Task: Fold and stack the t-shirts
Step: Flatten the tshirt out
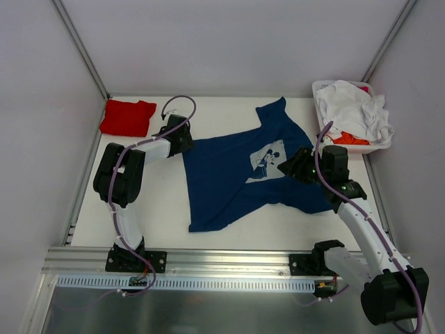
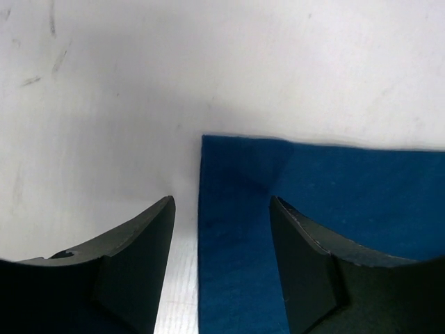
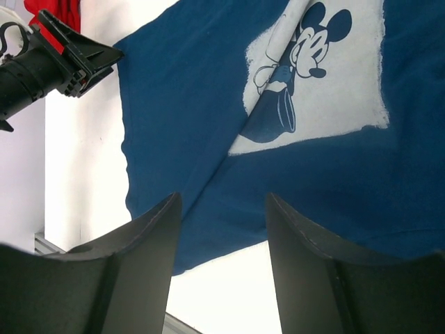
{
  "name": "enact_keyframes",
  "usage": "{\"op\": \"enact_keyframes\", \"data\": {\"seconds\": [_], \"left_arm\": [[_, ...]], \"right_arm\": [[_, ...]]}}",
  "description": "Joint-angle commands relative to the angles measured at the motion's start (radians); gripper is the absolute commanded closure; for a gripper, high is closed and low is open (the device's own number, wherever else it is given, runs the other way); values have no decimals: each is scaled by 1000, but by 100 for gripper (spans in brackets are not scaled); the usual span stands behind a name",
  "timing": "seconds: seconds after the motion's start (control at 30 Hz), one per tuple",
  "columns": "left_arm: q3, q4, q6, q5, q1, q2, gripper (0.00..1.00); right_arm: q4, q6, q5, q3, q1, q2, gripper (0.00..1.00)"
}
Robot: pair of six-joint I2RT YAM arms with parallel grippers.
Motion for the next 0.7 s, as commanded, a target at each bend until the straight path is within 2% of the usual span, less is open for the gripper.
{"op": "enact_keyframes", "data": {"seconds": [0.0,0.17,0.2,0.3,0.6,0.67], "left_arm": [[60,9,18,84,24,19,43],[88,9,14,127,36,46,55],[96,6,14,130,39,49,67],[108,-3,15,149,47,56,79],[114,-34,27,157,79,39,85],[122,-67,30,157,85,35,75]], "right_arm": [[24,19,-14,19,7,-35,45],[25,28,-20,21,12,-49,45],[24,28,-20,21,10,-50,45],[25,29,-18,22,12,-55,45],[17,29,-23,36,13,-59,45],[17,29,-26,39,13,-58,45]]}}
